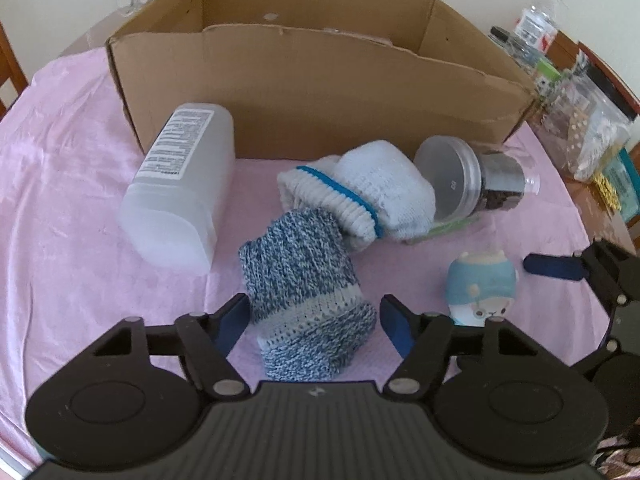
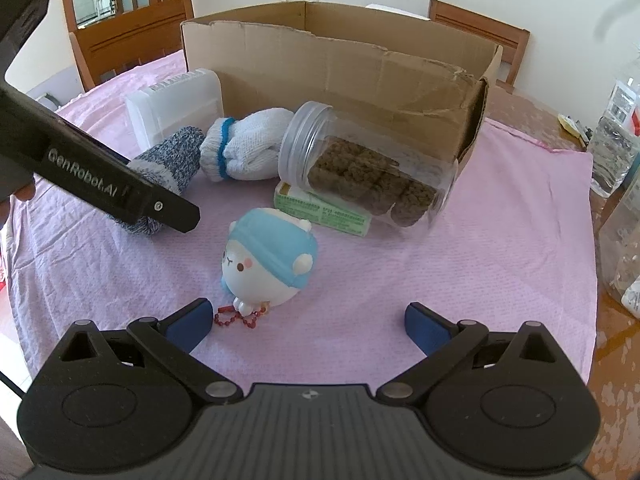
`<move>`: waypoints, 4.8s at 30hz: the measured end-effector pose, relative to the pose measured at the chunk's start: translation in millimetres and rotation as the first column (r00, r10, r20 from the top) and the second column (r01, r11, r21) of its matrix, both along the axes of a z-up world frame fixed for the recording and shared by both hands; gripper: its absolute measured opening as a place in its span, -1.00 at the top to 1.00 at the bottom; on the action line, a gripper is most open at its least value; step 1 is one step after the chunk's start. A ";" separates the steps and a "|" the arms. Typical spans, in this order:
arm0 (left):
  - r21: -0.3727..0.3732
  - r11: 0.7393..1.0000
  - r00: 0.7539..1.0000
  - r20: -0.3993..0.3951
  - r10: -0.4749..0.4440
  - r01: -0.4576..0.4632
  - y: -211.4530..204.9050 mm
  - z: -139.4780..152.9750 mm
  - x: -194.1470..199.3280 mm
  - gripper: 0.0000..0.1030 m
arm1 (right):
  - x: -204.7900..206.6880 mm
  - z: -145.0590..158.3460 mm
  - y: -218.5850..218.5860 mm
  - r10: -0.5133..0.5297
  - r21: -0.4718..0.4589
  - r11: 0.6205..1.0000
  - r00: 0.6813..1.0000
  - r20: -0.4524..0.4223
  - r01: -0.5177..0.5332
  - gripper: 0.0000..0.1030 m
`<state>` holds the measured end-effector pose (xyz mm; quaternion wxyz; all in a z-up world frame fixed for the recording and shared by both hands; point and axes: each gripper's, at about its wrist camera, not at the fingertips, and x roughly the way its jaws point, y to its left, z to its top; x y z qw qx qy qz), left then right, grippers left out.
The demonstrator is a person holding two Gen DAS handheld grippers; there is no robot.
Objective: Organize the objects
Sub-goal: 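Grasp the blue-white figurine with the right tool while the left grasps the grey knit sock, then carry the figurine and sock over the box and open both tools, then return both tools to the table toward the white bottle and cookie jar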
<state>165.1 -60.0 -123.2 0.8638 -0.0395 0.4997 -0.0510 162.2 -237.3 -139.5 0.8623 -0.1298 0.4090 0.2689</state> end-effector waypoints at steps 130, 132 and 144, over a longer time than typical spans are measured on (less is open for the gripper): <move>0.196 0.980 0.999 0.040 0.034 -0.041 82.5 25.6 32.5 -0.93 | 63.3 60.7 15.6 -0.380 0.042 0.923 0.923 -0.061 0.383 -1.00; 0.202 0.979 0.999 0.037 0.036 -0.043 86.1 24.7 32.5 -0.93 | 64.2 58.5 16.3 -0.386 0.033 0.921 0.920 -0.063 0.389 -1.00; 0.231 0.966 0.993 0.036 0.114 -0.119 121.3 21.2 42.6 -0.93 | 65.6 54.5 11.0 -0.413 0.020 0.909 0.906 -0.089 0.416 -1.00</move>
